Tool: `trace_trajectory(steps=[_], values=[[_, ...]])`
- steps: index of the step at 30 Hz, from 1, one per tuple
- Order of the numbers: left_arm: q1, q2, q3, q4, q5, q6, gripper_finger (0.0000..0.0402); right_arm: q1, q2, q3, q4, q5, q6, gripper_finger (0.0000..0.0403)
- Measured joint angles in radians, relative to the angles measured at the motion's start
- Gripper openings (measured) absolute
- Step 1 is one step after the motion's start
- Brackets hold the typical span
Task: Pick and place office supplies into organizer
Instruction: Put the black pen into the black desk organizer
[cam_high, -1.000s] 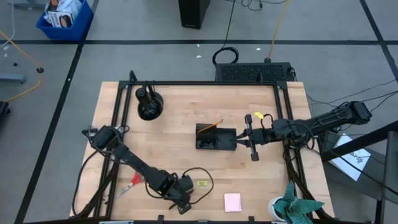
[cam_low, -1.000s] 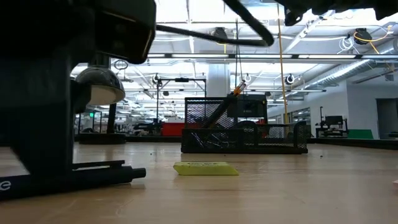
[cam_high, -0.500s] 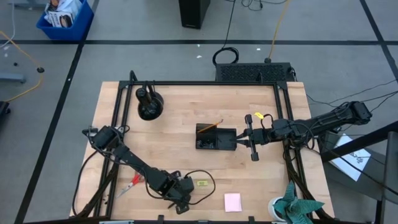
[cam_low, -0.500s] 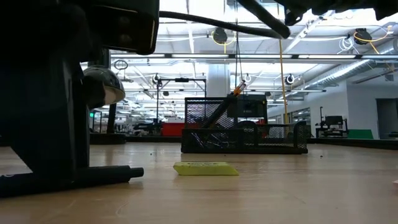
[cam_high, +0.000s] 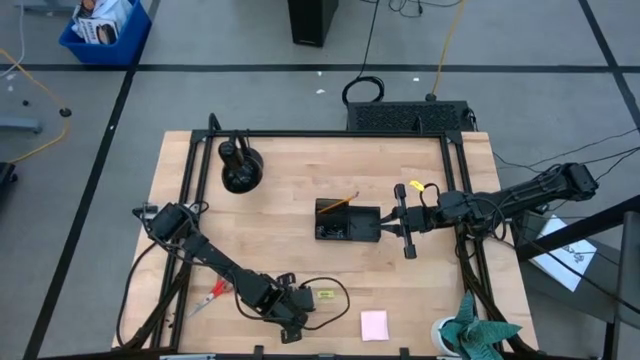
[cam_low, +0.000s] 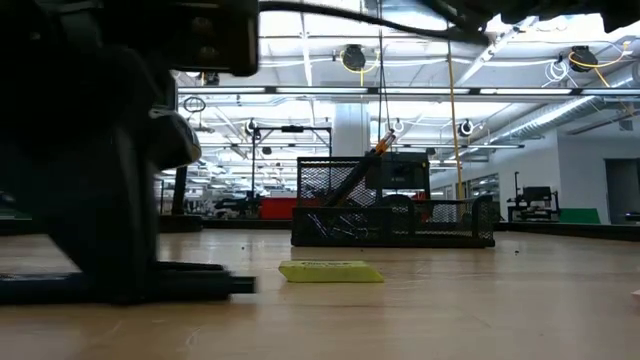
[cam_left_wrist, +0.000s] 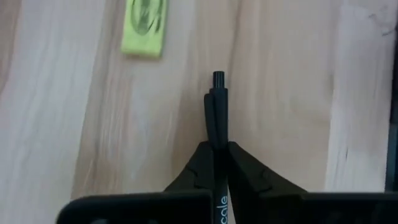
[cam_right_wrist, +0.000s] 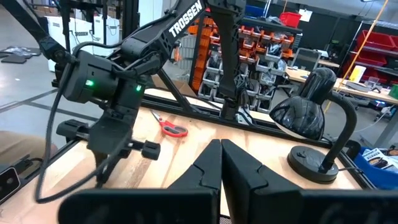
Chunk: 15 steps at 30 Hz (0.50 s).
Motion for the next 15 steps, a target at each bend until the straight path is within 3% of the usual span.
trace_trajectory(steps=[5, 15], values=[[-0.007, -0.014, -0.01, 0.049, -0.061, 0.114, 0.0029, 0.0, 0.0, 0.0, 0.0, 0.0, 0.0, 0.0], [0.0, -0.089, -0.019, 0.072, -0.275, 0.29, 0.0008, 0.0, 0.0, 0.0, -0.001, 0.0, -0.002, 0.0]])
